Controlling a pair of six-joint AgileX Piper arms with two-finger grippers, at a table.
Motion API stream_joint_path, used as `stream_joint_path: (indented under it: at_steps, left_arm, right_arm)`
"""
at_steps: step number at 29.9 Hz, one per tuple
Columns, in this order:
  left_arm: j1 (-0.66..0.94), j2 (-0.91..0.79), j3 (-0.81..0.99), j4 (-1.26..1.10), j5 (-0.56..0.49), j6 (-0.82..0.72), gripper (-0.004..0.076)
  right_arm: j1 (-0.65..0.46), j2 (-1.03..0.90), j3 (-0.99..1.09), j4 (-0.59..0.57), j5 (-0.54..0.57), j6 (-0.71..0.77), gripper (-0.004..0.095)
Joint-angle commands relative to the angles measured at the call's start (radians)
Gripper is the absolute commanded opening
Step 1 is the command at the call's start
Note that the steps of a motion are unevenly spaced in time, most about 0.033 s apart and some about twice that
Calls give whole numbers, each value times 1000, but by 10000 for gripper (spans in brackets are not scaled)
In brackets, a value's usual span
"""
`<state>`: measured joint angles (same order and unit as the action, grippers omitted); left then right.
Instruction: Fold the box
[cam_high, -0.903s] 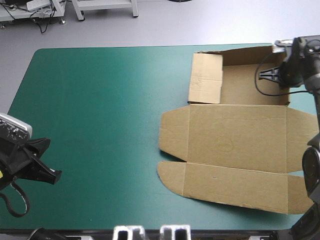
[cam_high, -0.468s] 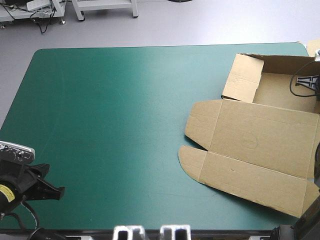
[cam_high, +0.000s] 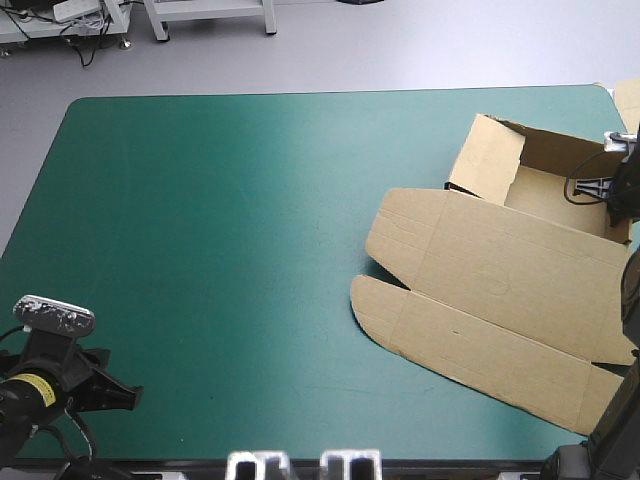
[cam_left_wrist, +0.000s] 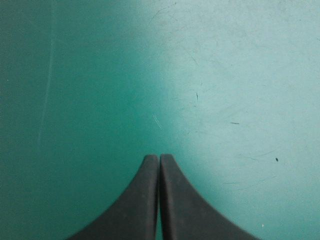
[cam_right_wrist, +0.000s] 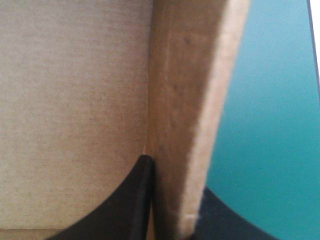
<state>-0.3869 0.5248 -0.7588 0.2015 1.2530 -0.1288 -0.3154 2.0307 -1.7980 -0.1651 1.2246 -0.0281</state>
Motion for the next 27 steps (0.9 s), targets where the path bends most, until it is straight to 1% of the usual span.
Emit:
stream_joint_path:
  at_steps: [1, 5, 7, 11, 16, 19, 22, 25, 27]
  left_arm:
    - [-5, 6, -22, 30, 39, -12, -8]
    - [-5, 6, -22, 44, 39, -12, -8]
    - [-5, 6, -22, 44, 39, -12, -8]
    - [-5, 6, -22, 57, 39, -12, -8]
    - [-5, 6, -22, 148, 42, 10, -8]
    - [-5, 6, -22, 179, 32, 6, -8]
    - [-5, 4, -22, 129, 22, 6, -8]
    - [-5, -8, -22, 68, -16, 13, -8]
    - [-5, -27, -22, 56, -56, 29, -8]
  right_arm:
    - [14, -43, -26, -45, 33, -55, 236]
    - [17, -43, -26, -42, 33, -53, 416]
    - [17, -47, -26, -27, 33, -17, 473]
    - [17, -77, -26, 14, 33, -4, 487]
    - [17, -205, -26, 17, 33, -72, 485]
    - [17, -305, -26, 40, 33, -79, 461]
    - [17, -413, -26, 182, 33, -84, 391]
    - [23, -500, -23, 378, 33, -92, 240]
    - [51, -557, -14, 424, 33, -128, 114]
